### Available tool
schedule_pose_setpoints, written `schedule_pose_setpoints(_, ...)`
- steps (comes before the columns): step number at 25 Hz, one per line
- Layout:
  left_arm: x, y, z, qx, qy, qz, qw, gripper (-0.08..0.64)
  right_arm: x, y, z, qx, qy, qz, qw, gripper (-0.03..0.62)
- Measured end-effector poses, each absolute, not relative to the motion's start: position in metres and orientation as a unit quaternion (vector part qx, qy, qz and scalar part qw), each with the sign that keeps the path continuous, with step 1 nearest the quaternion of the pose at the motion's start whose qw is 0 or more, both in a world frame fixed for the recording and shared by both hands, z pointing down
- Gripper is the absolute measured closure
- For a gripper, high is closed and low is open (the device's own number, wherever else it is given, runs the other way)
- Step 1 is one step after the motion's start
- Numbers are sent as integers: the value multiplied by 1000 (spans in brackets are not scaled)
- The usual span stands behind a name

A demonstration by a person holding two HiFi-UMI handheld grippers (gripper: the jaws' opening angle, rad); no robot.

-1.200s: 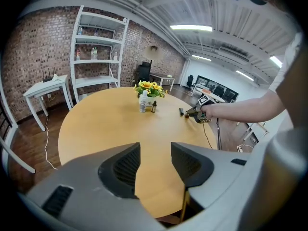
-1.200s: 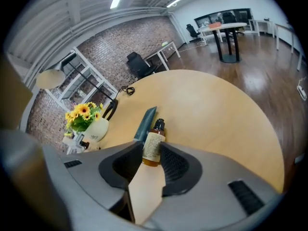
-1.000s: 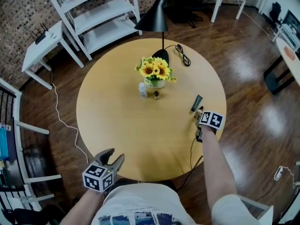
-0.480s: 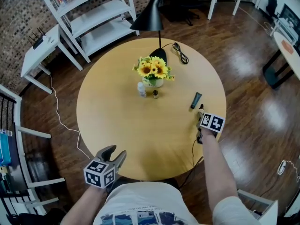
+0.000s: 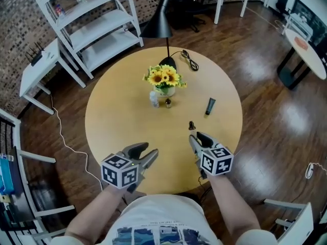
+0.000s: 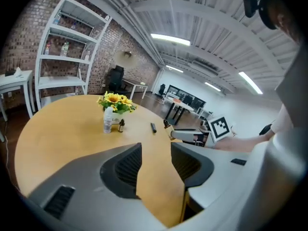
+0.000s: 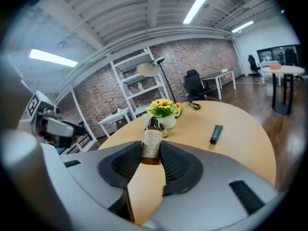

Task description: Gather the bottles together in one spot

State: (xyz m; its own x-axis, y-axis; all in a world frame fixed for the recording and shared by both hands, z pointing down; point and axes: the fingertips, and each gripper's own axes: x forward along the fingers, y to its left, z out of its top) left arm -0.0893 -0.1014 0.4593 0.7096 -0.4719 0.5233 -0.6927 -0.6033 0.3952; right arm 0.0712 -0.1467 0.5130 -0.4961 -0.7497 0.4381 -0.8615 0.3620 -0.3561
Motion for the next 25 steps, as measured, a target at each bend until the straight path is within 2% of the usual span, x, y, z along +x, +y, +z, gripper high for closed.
schedule_pose_setpoints(6,-69,-99,414,905,-269,143,296,380,-4,-94,447,473,-861,154,105,442)
schedule_pose_setpoints(12,-81,-86,401,917,-229,131,300,380,-58,-54,422,461,-876,84,113,442)
schedule_pose_setpoints(19,-100,-54,402,925,-177,121,314,385,-99,-18,423,447,-884,69,116,442)
schedule_pose_setpoints(21,-104,-44,402,930,-160,120,309,439,-106,-10,426,454,-880,72,116,442)
schedule_pose_setpoints(25,-111,-31,403,935,-141,113,304,464,-116,-1,434,470,-871,80,118,442)
